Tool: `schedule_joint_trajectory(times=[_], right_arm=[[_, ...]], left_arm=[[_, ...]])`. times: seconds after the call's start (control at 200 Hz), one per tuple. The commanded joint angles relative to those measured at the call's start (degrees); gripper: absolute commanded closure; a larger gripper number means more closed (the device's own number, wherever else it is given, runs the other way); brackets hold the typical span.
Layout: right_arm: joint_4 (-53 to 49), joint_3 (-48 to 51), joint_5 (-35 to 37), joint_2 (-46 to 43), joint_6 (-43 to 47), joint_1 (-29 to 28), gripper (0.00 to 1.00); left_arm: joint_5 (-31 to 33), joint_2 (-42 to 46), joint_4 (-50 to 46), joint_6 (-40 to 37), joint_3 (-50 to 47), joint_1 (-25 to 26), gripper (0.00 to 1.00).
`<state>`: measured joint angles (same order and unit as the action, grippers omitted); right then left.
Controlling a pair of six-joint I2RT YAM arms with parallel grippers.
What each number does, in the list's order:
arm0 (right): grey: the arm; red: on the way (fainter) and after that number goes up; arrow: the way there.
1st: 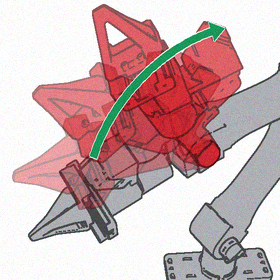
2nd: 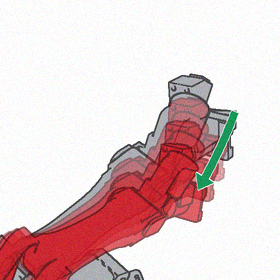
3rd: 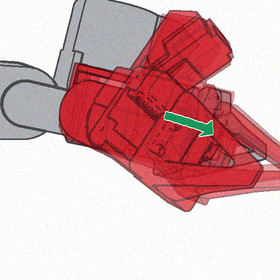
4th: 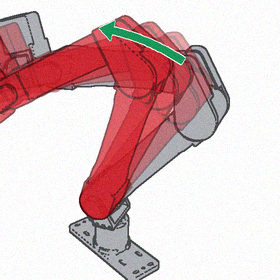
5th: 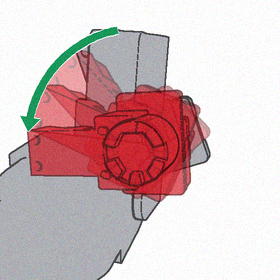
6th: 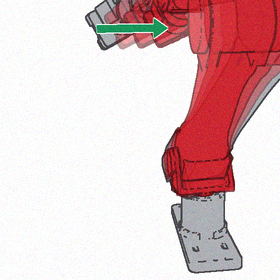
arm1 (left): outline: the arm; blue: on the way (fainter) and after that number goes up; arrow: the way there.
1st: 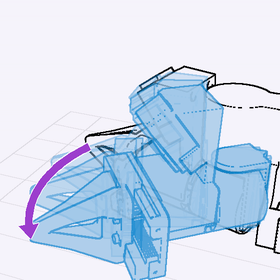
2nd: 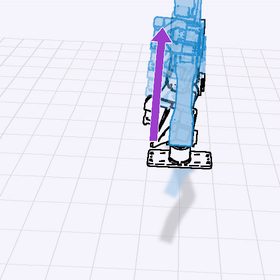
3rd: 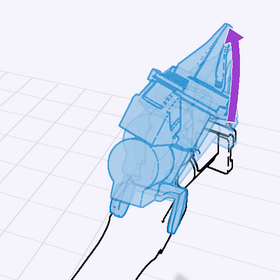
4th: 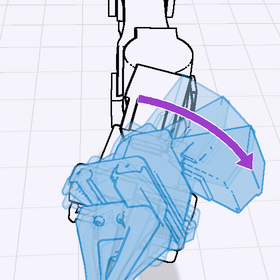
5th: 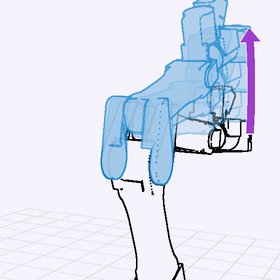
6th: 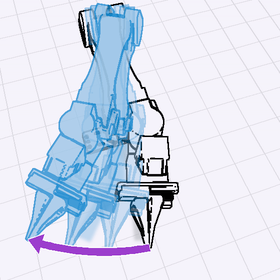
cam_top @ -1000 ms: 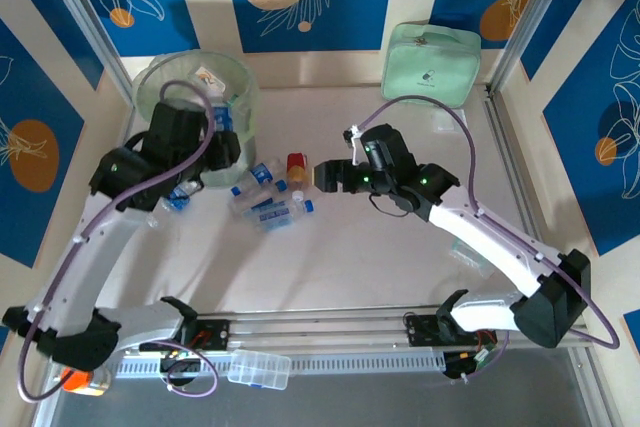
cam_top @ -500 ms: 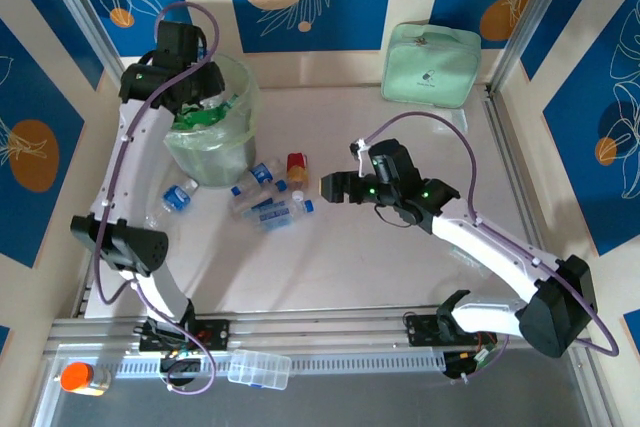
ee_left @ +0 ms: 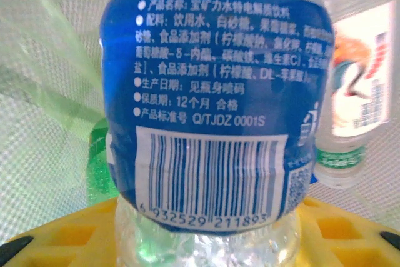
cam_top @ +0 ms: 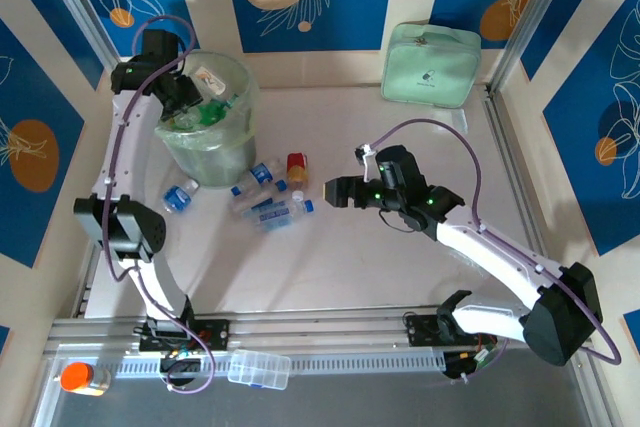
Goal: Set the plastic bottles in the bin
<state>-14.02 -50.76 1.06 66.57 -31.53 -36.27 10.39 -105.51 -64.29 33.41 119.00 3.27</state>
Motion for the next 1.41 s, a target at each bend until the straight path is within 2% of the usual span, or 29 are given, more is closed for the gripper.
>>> schedule_joint_trajectory(times=[0.0,0.33,0.52,0.705,0.91,1.085,1.255,1.401], right_arm=[[1.78,0.54,-1.32,-0.65,-0.24,0.63,0.17],[2.35,1.02,-1.7,-0.71,-0.38,0.94,0.17],[2.33,1.21,-1.43,-1.53,-0.21,0.86,0.17],[2.33,1.04,-1.37,-2.14,-0.02,0.59,0.17],[1.89,0.87,-0.88,-2.9,0.33,-0.07,0.17],[1.32,0.55,-0.18,-3.12,0.5,-1.2,0.17],[1.19,0.49,0.57,-3.2,0.29,-2.38,0.17],[1.07,0.66,1.28,-3.37,0.14,-3.4,0.17]], left_arm=[[-5.29,-0.36,0.71,1.62,-3.34,-0.71,0.68],[-8.46,-0.76,2.06,2.62,-4.48,-0.98,0.33],[-9.22,1.98,2.46,2.12,-2.95,-0.89,0.24],[-10.74,6.2,4.13,1.5,-1.81,-0.64,0.22],[-8.99,11.76,4.82,-1.59,-1.43,0.8,0.24],[-1.61,20.49,9.65,-3.05,-8.82,2.01,0.25],[13.57,29.18,11.17,-1.42,-18.13,0.73,0.25],[10.92,32.2,7.76,8.27,-24.98,-6.17,0.27]])
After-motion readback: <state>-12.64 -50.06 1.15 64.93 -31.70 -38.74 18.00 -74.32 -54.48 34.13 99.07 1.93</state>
